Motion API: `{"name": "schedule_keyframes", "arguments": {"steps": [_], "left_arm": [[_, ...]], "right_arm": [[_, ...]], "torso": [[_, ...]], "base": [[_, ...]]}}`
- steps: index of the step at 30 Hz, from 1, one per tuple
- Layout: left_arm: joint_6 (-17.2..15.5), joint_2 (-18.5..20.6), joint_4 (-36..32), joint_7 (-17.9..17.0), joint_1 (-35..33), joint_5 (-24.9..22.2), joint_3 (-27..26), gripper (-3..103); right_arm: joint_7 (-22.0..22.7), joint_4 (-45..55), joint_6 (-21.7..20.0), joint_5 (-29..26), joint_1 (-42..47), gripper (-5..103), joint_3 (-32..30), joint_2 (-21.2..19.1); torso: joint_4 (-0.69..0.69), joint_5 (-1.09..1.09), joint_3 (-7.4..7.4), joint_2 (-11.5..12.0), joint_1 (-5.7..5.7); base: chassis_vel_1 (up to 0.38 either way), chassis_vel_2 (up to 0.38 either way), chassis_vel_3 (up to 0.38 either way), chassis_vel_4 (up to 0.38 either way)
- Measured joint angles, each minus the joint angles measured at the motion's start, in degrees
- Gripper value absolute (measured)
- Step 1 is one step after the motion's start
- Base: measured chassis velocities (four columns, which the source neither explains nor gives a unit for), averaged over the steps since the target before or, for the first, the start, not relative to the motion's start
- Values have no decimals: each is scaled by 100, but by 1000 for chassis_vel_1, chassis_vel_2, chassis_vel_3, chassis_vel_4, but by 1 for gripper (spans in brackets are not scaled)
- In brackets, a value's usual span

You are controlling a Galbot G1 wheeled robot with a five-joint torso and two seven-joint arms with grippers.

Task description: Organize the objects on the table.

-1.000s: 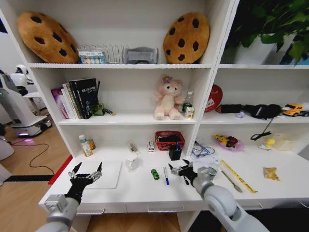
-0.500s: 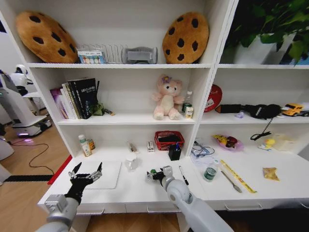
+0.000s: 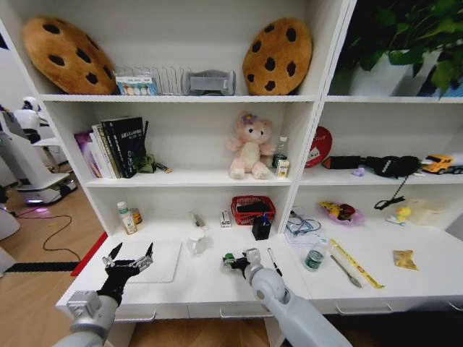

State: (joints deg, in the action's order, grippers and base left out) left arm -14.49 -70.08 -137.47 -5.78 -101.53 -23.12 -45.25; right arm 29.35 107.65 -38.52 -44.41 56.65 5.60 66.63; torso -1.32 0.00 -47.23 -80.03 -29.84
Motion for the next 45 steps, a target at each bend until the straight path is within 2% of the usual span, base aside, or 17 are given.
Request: {"name": "schedule_keyframes", "arguments": {"steps": [1, 2, 4, 7, 17, 19, 30, 32, 33, 36, 37, 39, 45], "left_arm": [[0, 0, 0, 0, 0, 0, 0, 100], [0, 0, 0, 0, 0, 0, 0, 100], [0, 0, 0, 0, 0, 0, 0, 100], [0, 0, 0, 0, 0, 0, 0, 100], [0, 0, 0, 0, 0, 0, 0, 100], [0, 0, 0, 0, 0, 0, 0, 100], [0, 0, 0, 1, 0, 0, 0, 100], [0, 0, 0, 0, 0, 0, 0, 100], [0, 0, 0, 0, 0, 0, 0, 100], [0, 0, 0, 0, 0, 0, 0, 100], [0, 0, 0, 0, 0, 0, 0, 100], [0, 0, 0, 1, 0, 0, 0, 100], [0, 0, 0, 1, 0, 0, 0, 100]], "right_arm": [[0, 0, 8, 0, 16, 84, -1, 14], [0, 0, 8, 0, 16, 84, -1, 14], [0, -8, 42, 33, 55, 74, -9, 23], [-1, -1, 54, 64, 111, 69, -51, 22], [-27, 59, 68, 105, 253, 74, -189, -46], [-50, 94, 84, 129, 303, 71, -201, -75], [-60, 150, 118, 309, 434, 67, -189, -83], [-83, 166, 136, 340, 486, 60, -234, -85], [-83, 166, 136, 340, 486, 60, -234, -85], [-139, 174, 162, 363, 553, 42, -323, -99], [-139, 174, 162, 363, 553, 42, -323, -99], [-147, 181, 168, 365, 573, 34, -350, -103], [-161, 192, 184, 364, 579, 33, -360, -108]], "torso": [[0, 0, 0, 0, 0], [0, 0, 0, 0, 0], [0, 0, 0, 0, 0], [0, 0, 0, 0, 0], [0, 0, 0, 0, 0], [0, 0, 0, 0, 0], [0, 0, 0, -1, 0], [0, 0, 0, 0, 0], [0, 0, 0, 0, 0], [0, 0, 0, -1, 0], [0, 0, 0, -1, 0], [0, 0, 0, -1, 0], [0, 0, 0, -1, 0]], "base": [[0, 0, 0, 0], [0, 0, 0, 0], [0, 0, 0, 0], [0, 0, 0, 0], [0, 0, 0, 0], [0, 0, 0, 0], [0, 0, 0, 0], [0, 0, 0, 0], [0, 0, 0, 0], [0, 0, 0, 0], [0, 0, 0, 0], [0, 0, 0, 0], [0, 0, 0, 0]]}}
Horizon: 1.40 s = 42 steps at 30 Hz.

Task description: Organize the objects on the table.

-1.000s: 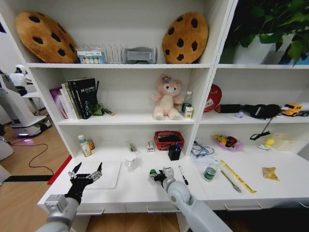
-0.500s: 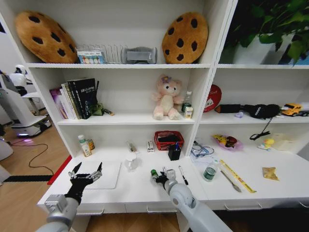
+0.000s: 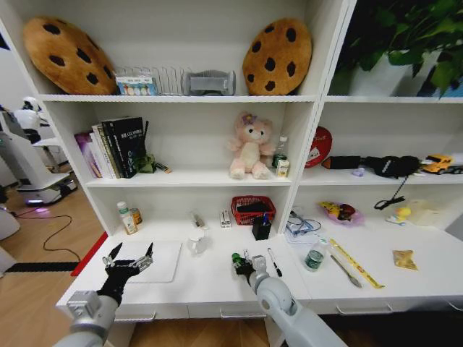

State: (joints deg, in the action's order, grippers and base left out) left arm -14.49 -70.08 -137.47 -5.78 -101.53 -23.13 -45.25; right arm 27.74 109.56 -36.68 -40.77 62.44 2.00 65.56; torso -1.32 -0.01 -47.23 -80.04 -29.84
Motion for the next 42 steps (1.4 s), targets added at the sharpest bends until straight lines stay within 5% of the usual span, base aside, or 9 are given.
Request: {"name": "schedule_keyframes", "arguments": {"steps": [10, 14, 19, 25, 32, 35, 38, 42], "left_arm": [[0, 0, 0, 0, 0, 0, 0, 100], [0, 0, 0, 0, 0, 0, 0, 100], [0, 0, 0, 0, 0, 0, 0, 100], [0, -1, 0, 0, 0, 0, 0, 100], [1, 0, 0, -5, 0, 1, -1, 100], [0, -1, 1, -1, 0, 0, 0, 100], [1, -1, 0, 1, 0, 0, 0, 100], [1, 0, 0, 0, 0, 0, 0, 100]], "right_arm": [[-551, 593, 324, 516, -342, 33, -136, -360], [-591, 1038, 268, 177, -648, 33, -119, -664], [-1285, 1751, 291, -660, -1455, 33, 65, -1339], [-1458, 1741, 326, -1348, -2825, 33, 325, -1441], [-1312, 442, 292, -1824, -4781, 33, 913, -1020], [-1375, -558, 303, -1780, -5448, 33, 1191, -588], [-1612, -2116, 344, -1723, -6185, 33, 1525, 438], [-1654, -2885, 365, -1778, -6438, 33, 1691, 963]], "torso": [[0, 1, 0, 0, 0], [0, 1, 0, 0, 0], [-1, 0, 0, 1, 0], [1, -1, 0, 1, 0], [1, -4, 0, 1, 0], [-2, 1, -1, 1, -1], [4, -3, -2, 2, -1], [4, -4, -1, 2, -1]], "base": [[0, 0, 0, 0], [0, 0, 0, 0], [0, 0, 0, 0], [0, 0, 0, 0], [0, 0, 0, 0], [0, 0, 0, 0], [0, 0, 0, 0], [0, 0, 0, 0]]}}
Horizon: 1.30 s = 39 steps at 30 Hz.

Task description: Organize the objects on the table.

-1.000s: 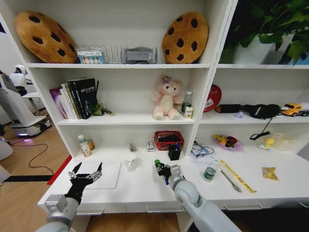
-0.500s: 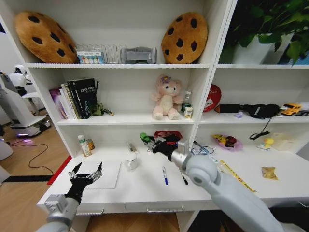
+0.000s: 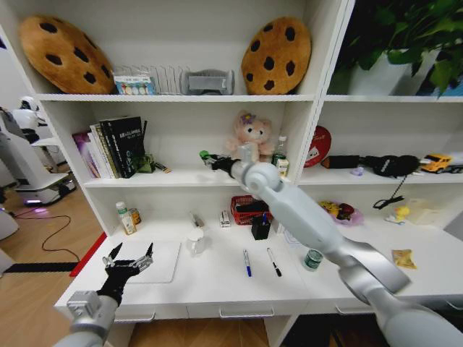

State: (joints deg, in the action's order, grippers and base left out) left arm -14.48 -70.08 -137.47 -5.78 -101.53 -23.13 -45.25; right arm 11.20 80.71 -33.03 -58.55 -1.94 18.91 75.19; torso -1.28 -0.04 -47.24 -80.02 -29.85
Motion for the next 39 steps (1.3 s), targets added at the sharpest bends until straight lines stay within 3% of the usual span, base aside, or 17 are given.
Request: {"name": "schedule_keyframes", "arguments": {"steps": [5, 13, 17, 19, 25, 27, 30, 33, 34, 35, 36, 39], "left_arm": [[0, 0, 0, 1, 0, 0, 0, 100], [0, 0, 0, 1, 0, 0, 0, 100], [0, 0, -1, 0, 0, 0, 0, 100], [0, 0, -1, 0, 0, 0, 0, 100], [0, 0, -1, 0, 0, 0, 0, 100], [0, 0, -1, 1, 0, 0, 0, 100], [0, 0, -1, 0, 0, 0, 0, 100], [1, 0, -1, -3, 0, 0, -1, 100], [1, 0, -1, -3, 0, 0, -1, 100], [1, 0, -2, -1, 0, 0, 0, 100], [1, 0, -2, -1, 0, 0, 0, 100], [1, 0, -2, -4, 0, 0, -1, 100]], "right_arm": [[141, -1194, 71, 253, -59, 33, 34, 768], [378, -2017, 150, 838, 23, 33, -168, 1346], [377, -2040, 162, 967, 52, 32, -225, 1411], [393, -1820, 156, 1007, 99, 47, -245, 1347], [616, -1120, 58, 990, 138, 58, -273, 1065], [975, -424, 6, 903, 186, 74, -277, 762], [1348, 90, -74, 674, 264, 80, -273, 566], [2864, 1850, -393, -538, 620, 95, -159, 9], [2864, 1850, -393, -538, 620, 95, -159, 9], [3367, 2333, -378, -876, 766, 99, -27, -202], [3367, 2333, -378, -876, 766, 99, -27, -202], [4372, 3487, -261, -1367, 1294, 100, 295, -1127]], "torso": [[-5, 3, 1, 0, 1], [-4, 3, 2, -1, 1], [-4, 3, 2, -1, 2], [-3, 3, 1, -1, 1], [-5, 4, 1, -1, 1], [-4, 4, 1, -1, 1], [-4, 4, 1, -1, 1], [-5, 5, 3, -2, 2], [-5, 5, 3, -2, 2], [-3, 5, 3, -2, 2], [-3, 5, 3, -2, 2], [-4, 5, 2, -2, 2]], "base": [[0, 0, 0, 0], [0, 0, 0, 0], [0, 0, 0, 0], [0, 0, 0, 0], [0, 0, 0, 0], [0, 0, 0, 0], [0, 0, 0, 0], [0, 0, 0, 0], [0, 0, 0, 0], [0, 0, 0, 0], [0, 0, 0, 0], [0, 0, 0, 0]]}}
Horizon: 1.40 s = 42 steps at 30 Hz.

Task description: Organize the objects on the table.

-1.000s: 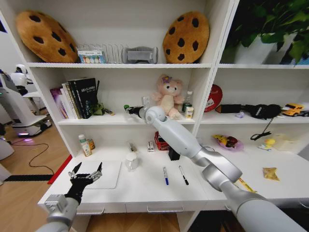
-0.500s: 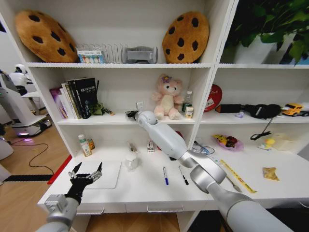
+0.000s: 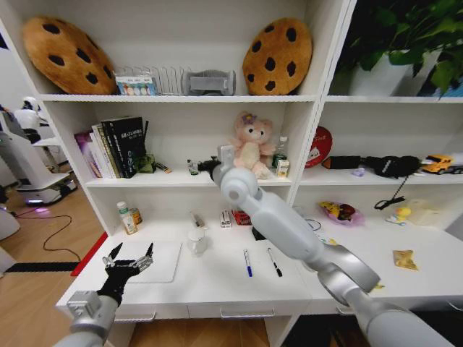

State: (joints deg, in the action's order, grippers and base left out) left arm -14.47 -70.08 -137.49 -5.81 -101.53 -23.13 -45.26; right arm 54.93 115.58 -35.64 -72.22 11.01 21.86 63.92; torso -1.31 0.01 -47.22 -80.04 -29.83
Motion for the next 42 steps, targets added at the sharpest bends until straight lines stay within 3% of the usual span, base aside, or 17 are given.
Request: {"name": "schedule_keyframes", "arguments": {"steps": [1, 4, 5, 6, 7, 9, 11, 15, 18, 25, 26, 29, 31, 32, 42], "left_arm": [[0, 0, 0, 0, 0, 0, 0, 100], [-1, 0, 0, 7, 1, 0, 2, 100], [-1, 0, 0, 7, 1, 0, 2, 100], [-1, 0, 0, 5, 1, 0, 1, 100], [-1, 0, 0, 5, 1, 0, 1, 100], [0, -1, 0, 6, 1, 0, 1, 100], [0, -1, 0, 4, 1, 0, 1, 100], [-1, 0, 1, 5, 1, 0, 1, 100], [-1, 0, 1, 4, 0, 0, 1, 100], [-1, 0, 1, 4, 0, 0, 1, 100], [-1, 0, 1, 4, 0, 0, 1, 100], [-1, 0, 1, 4, 0, 0, 1, 100], [-1, 0, 1, 4, 0, 0, 1, 100], [-1, 0, 1, 4, 0, 0, 1, 100], [-1, 0, 1, 4, 0, 0, 1, 100]], "right_arm": [[0, 0, 0, 0, 0, 100, 0, 0], [163, 606, -8, -4, 974, 100, -288, -803], [163, 606, -8, -4, 974, 100, -288, -803], [-103, 704, 5, 359, 1698, 100, -634, -1062], [-103, 704, 5, 359, 1698, 100, -634, -1062], [-620, 724, 178, 1094, 2657, 100, -1123, -1241], [-770, 724, 242, 1306, 3121, 100, -1361, -1253], [-842, 364, 415, 1660, 4192, 100, -1848, -1002], [-946, -134, 618, 2063, 4403, 100, -1922, -742], [-857, -762, 754, 2239, 4375, 103, -1817, -235], [-823, -849, 797, 2236, 4356, 95, -1762, -104], [-666, -915, 840, 2145, 4336, 87, -1692, 70], [-590, -919, 849, 2101, 4336, 87, -1670, 111], [-543, -919, 856, 2075, 4340, 94, -1657, 133], [-486, -993, 874, 2182, 4491, 78, -1652, 299]], "torso": [[0, 0, 0, 0, 0], [-2, 1, 0, 0, 0], [-2, 1, 0, 0, 0], [-2, 2, 0, 0, 0], [-2, 2, 0, 0, 0], [-1, 1, 0, 0, 0], [0, 0, 0, 0, 0], [-2, -1, 0, 0, 0], [0, -1, 0, 0, 0], [1, -2, -1, 1, -2], [1, -2, -1, 1, -2], [1, -2, -1, 0, -2], [1, -2, -1, 1, -2], [1, -2, -1, 1, -2], [0, -2, -1, 1, -2]], "base": [[0, 0, 0, 0], [0, 0, 0, 0], [0, 0, 0, 0], [0, 0, 0, 0], [0, 0, 0, 0], [0, 0, 0, 0], [0, 0, 0, 0], [0, 0, 0, 0], [0, 0, 0, 0], [0, 0, 0, 0], [0, 0, 0, 0], [0, 0, 0, 0], [0, 0, 0, 0], [0, 0, 0, 0], [0, 0, 0, 0]]}}
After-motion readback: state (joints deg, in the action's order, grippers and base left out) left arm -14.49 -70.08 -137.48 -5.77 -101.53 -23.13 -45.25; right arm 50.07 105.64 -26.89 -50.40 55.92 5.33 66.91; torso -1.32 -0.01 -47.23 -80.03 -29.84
